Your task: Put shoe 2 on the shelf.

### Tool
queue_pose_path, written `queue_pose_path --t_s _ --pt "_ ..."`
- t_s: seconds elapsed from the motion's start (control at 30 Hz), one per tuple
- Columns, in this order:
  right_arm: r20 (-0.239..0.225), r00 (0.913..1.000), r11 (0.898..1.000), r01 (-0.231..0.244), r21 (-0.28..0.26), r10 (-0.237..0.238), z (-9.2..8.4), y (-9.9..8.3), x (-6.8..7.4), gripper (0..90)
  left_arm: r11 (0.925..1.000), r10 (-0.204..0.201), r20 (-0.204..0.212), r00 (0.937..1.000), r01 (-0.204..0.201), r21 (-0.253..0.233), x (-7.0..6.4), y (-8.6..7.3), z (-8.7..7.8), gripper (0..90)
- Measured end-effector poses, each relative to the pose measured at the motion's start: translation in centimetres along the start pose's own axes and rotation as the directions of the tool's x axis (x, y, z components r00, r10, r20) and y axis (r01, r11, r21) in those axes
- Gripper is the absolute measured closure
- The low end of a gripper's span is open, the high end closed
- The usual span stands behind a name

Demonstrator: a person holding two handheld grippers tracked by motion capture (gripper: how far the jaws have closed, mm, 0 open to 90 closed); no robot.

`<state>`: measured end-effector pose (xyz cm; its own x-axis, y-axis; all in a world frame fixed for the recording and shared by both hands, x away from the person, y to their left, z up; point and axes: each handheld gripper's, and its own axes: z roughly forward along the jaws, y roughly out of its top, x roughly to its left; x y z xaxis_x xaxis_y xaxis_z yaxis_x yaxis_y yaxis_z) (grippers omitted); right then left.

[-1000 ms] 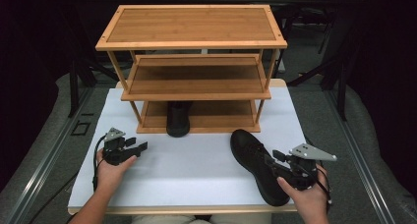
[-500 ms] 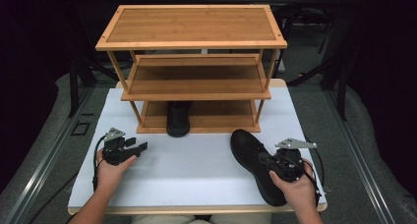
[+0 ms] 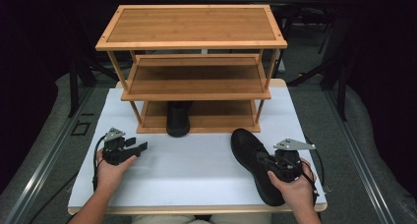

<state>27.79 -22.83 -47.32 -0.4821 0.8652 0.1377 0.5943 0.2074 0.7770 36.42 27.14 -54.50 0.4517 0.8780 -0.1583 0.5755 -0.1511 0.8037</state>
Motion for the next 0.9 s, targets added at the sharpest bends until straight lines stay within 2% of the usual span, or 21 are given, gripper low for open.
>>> queue_pose_path --t_s 0.03,0.13,0.17,0.27,0.37,0.4,0.43,0.5,0.53,0.57,0.6,0.63,0.67,0.73,0.77,0.83,0.87,0.9 --pt "-0.002 0.9995 0.999 0.032 0.002 -0.032 0.1 0.1 -0.1 86.7 1.0000 0.000 0.003 1.0000 0.000 0.000 -0.1 0.0 0.0 40.7" --pt "-0.008 0.9996 1.000 0.029 0.009 -0.028 0.1 0.2 -0.6 85.7 1.0000 0.002 0.002 1.0000 -0.002 -0.003 -0.1 0.0 0.0 40.8" --pt "-0.062 0.9978 1.000 0.025 0.012 -0.024 0.2 0.2 -1.0 84.8 1.0000 0.001 0.003 1.0000 -0.001 0.000 0.0 0.0 0.0 40.7" --pt "-0.068 0.9976 1.000 -0.008 0.000 0.008 0.2 -0.1 -1.3 84.6 1.0000 -0.003 0.003 1.0000 0.003 0.002 0.0 0.0 0.0 40.7" --pt "-0.047 0.9987 1.000 -0.021 -0.016 0.020 0.1 -0.4 -1.1 85.0 1.0000 -0.003 0.002 1.0000 0.003 -0.001 0.0 0.0 0.0 40.7" --pt "-0.041 0.9985 0.998 -0.039 -0.041 0.037 0.1 -0.8 -1.1 85.8 1.0000 0.000 0.001 1.0000 0.000 0.004 0.0 0.0 0.0 40.7" --pt "-0.062 0.9970 0.997 -0.049 -0.058 0.046 0.2 -1.0 -1.2 86.1 1.0000 0.003 0.001 1.0000 -0.003 0.002 -0.1 0.0 0.1 40.8" --pt "-0.072 0.9957 0.996 -0.063 -0.070 0.058 0.2 -1.1 -1.3 86.4 1.0000 0.003 0.002 1.0000 -0.003 0.001 -0.1 0.0 0.1 40.8" --pt "-0.127 0.9899 0.993 -0.074 -0.090 0.062 0.2 -1.4 -1.5 86.8 1.0000 0.003 0.000 1.0000 -0.003 -0.003 -0.1 0.0 0.0 40.7" --pt "-0.038 0.9972 0.993 -0.068 -0.100 0.065 0.2 -1.5 -1.1 87.0 1.0000 0.003 0.000 1.0000 -0.003 -0.003 -0.1 0.0 0.0 40.8" --pt "-0.021 0.9985 0.992 -0.053 -0.112 0.051 0.3 -1.6 -0.9 87.0 1.0000 0.000 0.000 1.0000 0.000 0.004 0.0 0.0 0.0 40.8" --pt "-0.021 0.9985 0.992 -0.053 -0.112 0.051 0.3 -1.6 -0.9 87.0 1.0000 0.000 0.000 1.0000 0.000 0.004 0.0 0.0 0.0 40.7" --pt "-0.044 0.9990 0.989 -0.017 -0.144 0.011 0.3 -1.7 -0.4 87.2 1.0000 -0.001 0.001 1.0000 0.001 0.002 0.0 0.0 0.0 40.7" --pt "-0.034 0.9992 0.988 0.012 -0.151 -0.018 0.3 -1.8 0.0 87.3 1.0000 0.000 0.002 1.0000 0.000 0.002 0.0 0.0 0.1 40.7" --pt "-0.034 0.9992 0.988 0.012 -0.151 -0.018 0.3 -1.8 0.0 87.3 1.0000 0.000 0.002 1.0000 0.000 0.002 0.0 0.0 0.1 40.7" --pt "0.032 0.9990 0.985 0.037 -0.166 -0.032 0.4 -1.7 0.5 87.4 1.0000 0.002 0.001 1.0000 -0.002 0.001 -0.1 0.0 0.1 40.8" --pt "0.029 0.9990 0.981 0.040 -0.191 -0.035 0.3 -1.6 0.7 87.5 1.0000 0.002 0.001 1.0000 -0.002 0.001 -0.1 0.0 0.1 40.7" --pt "0.029 0.9990 0.981 0.040 -0.191 -0.035 0.3 -1.6 0.7 87.5 1.0000 0.001 0.001 1.0000 -0.001 0.001 -0.1 0.0 0.1 40.7"
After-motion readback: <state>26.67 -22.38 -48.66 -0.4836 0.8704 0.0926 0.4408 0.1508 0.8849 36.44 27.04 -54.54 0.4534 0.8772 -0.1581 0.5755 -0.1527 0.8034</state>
